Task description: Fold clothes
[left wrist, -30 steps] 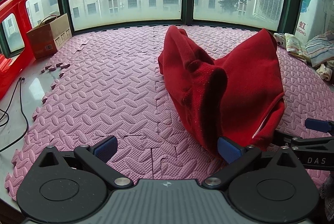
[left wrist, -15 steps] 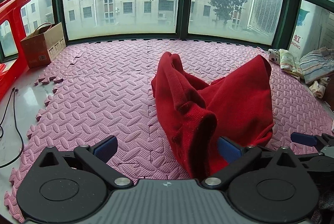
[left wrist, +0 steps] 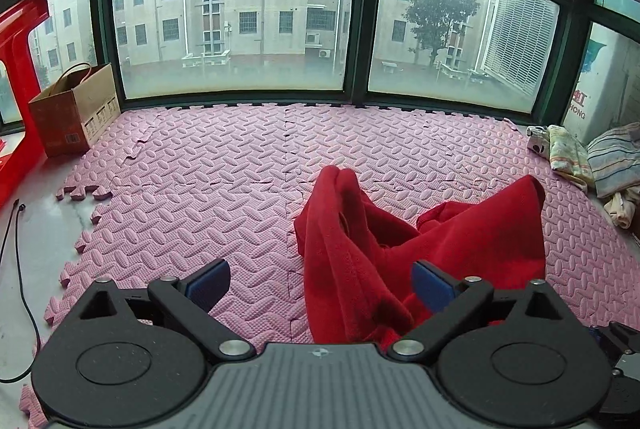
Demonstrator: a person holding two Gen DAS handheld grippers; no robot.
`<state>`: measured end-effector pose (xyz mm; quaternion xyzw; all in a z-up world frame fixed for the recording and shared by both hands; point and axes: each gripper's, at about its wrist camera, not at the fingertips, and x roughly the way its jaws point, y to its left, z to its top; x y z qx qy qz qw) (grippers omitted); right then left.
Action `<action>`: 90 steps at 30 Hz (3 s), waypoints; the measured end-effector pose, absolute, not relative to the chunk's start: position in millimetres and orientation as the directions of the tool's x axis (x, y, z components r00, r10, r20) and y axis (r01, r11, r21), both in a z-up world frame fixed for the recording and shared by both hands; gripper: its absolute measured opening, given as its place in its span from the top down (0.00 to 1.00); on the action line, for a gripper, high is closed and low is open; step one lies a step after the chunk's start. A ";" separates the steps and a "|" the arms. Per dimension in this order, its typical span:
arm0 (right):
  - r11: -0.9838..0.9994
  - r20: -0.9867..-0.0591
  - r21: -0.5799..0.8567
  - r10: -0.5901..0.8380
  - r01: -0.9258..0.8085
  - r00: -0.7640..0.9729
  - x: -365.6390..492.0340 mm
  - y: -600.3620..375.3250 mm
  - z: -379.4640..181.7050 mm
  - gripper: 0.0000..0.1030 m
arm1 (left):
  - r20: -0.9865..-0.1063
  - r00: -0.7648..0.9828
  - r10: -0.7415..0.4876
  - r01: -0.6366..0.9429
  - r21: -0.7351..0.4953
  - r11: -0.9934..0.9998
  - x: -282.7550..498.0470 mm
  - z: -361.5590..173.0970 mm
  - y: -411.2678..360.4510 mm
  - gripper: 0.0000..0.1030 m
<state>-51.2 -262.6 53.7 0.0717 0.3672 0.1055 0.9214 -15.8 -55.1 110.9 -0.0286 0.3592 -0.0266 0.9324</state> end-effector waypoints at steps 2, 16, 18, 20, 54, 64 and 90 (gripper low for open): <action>0.961 -0.673 0.238 0.269 -0.143 0.689 -50.8 -261.7 48.4 0.26 | -0.693 0.714 -0.099 0.040 -0.101 0.994 -11.3 102.8 -49.4 0.28; 0.888 -0.557 0.357 0.450 -0.288 0.698 -66.0 -267.5 94.2 0.87 | -0.689 0.681 -0.248 0.074 -0.273 0.959 -41.0 111.1 -5.2 0.87; 0.881 -0.531 0.345 0.468 -0.324 0.706 -76.3 -271.6 112.8 0.87 | -0.682 0.679 -0.272 0.084 -0.295 0.952 -54.5 116.7 0.3 0.87; 0.874 -0.534 0.338 0.484 -0.349 0.693 -88.2 -276.5 119.7 0.87 | -0.682 0.666 -0.304 0.091 -0.329 0.940 -70.4 116.6 6.9 0.87; 0.964 -0.684 0.069 0.233 -0.257 0.691 55.5 -323.9 120.0 0.55 | -0.746 0.642 -0.178 0.119 -0.132 0.984 28.2 117.1 -25.1 0.47; 0.923 -0.800 0.042 0.261 -0.383 0.541 140.2 -301.0 87.9 0.55 | -0.834 0.505 -0.223 0.180 -0.151 0.972 124.8 83.4 -43.1 0.48; 0.948 -0.660 -0.132 0.134 -0.290 0.739 149.4 -303.1 121.5 0.68 | -0.714 0.600 -0.361 0.162 -0.333 0.929 67.5 104.6 7.2 0.84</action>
